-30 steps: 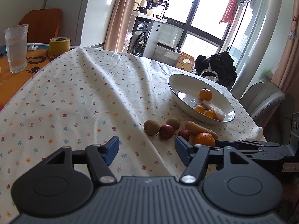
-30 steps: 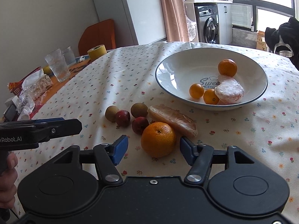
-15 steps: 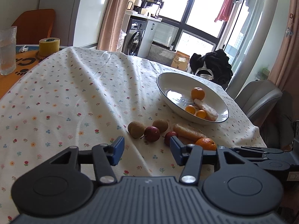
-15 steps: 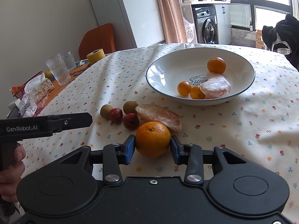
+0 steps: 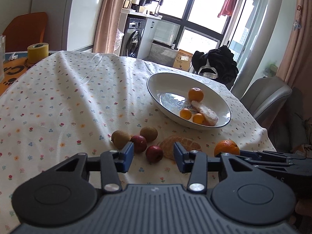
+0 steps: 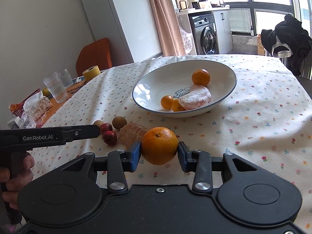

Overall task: Organize fruits
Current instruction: 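Lift the orange toward the bowl with the right gripper while the left gripper grasps a red plum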

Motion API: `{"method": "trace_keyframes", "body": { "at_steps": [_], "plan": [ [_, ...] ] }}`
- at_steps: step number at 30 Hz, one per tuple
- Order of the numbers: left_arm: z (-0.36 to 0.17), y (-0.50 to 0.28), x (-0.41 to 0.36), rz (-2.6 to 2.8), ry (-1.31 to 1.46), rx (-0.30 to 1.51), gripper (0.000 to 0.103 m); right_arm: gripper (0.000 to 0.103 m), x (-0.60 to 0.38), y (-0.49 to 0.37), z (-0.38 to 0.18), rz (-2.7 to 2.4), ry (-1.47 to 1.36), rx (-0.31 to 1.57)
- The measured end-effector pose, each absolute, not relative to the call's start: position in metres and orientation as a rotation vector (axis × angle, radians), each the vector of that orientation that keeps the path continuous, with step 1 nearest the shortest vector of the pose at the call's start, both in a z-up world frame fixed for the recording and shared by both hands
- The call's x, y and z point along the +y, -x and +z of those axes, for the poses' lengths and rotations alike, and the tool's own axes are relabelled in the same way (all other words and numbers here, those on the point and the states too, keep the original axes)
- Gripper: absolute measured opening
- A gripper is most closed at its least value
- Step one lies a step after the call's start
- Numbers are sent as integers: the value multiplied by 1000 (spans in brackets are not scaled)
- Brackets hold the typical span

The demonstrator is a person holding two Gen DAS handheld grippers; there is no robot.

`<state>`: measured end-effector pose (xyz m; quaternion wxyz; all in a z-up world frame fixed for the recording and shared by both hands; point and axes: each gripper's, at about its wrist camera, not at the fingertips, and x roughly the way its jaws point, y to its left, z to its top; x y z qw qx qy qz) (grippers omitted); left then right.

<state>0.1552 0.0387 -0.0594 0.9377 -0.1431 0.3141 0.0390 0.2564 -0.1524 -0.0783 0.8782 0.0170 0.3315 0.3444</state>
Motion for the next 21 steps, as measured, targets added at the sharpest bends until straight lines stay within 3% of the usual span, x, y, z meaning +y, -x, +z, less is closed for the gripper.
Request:
{"method": "trace_keyframes", "body": {
  "at_steps": [14, 21],
  "plan": [
    [-71, -172, 29, 96, 297, 662, 43, 38, -178, -262, -82, 679, -62, 688],
    [-82, -173, 32, 122, 294, 698, 35, 38, -177, -264, -88, 683, -67, 697]
  ]
}}
